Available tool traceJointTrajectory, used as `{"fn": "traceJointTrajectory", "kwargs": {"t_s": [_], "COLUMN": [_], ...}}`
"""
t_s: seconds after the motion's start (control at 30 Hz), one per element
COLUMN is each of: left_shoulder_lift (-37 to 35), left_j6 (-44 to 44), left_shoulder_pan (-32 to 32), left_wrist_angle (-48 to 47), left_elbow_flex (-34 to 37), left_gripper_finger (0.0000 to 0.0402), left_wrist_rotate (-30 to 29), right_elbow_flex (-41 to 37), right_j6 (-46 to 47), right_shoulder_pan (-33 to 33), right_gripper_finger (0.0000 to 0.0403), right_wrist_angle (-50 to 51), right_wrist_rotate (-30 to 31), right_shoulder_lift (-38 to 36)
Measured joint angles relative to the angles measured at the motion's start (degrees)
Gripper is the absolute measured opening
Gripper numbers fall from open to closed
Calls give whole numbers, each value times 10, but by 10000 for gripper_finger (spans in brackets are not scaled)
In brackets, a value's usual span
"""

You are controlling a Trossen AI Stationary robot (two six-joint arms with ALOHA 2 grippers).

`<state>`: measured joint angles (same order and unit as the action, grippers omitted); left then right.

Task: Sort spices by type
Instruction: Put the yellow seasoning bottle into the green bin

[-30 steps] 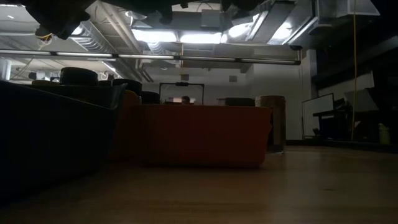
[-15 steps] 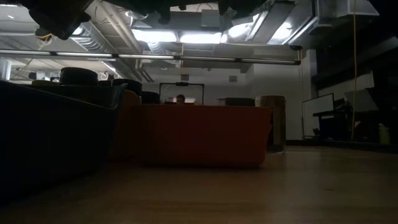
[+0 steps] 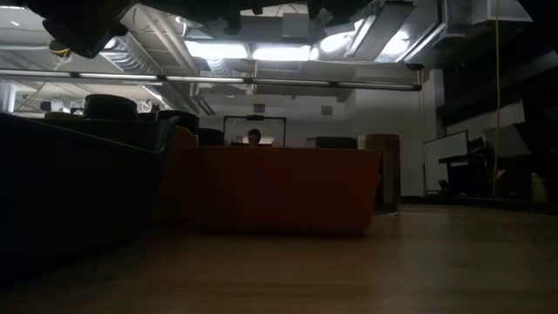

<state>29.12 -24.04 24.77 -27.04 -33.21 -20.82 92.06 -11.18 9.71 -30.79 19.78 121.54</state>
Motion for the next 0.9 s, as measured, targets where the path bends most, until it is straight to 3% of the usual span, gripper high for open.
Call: {"fn": "traceJointTrajectory", "kwargs": {"t_s": [0.27, 0.5, 0.9], "left_shoulder_lift": [-45, -82, -85], "left_j6": [-10, -70, -180], "left_shoulder_pan": [0, 0, 31], "left_wrist_angle": [-48, -152, -251], "left_elbow_flex": [0, 0, 0], "left_gripper_finger": [198, 198, 198], "left_wrist_rotate": [-46, -91, -84], "right_elbow_flex": [1, 0, -1], "right_j6": [0, 0, -1], "right_shoulder_pan": [0, 0, 0], "right_gripper_finger": [8, 8, 8], "right_wrist_angle": [26, 44, 81], "right_wrist_rotate": [16, 17, 18], "right_shoulder_lift": [-1, -2, -2]}}
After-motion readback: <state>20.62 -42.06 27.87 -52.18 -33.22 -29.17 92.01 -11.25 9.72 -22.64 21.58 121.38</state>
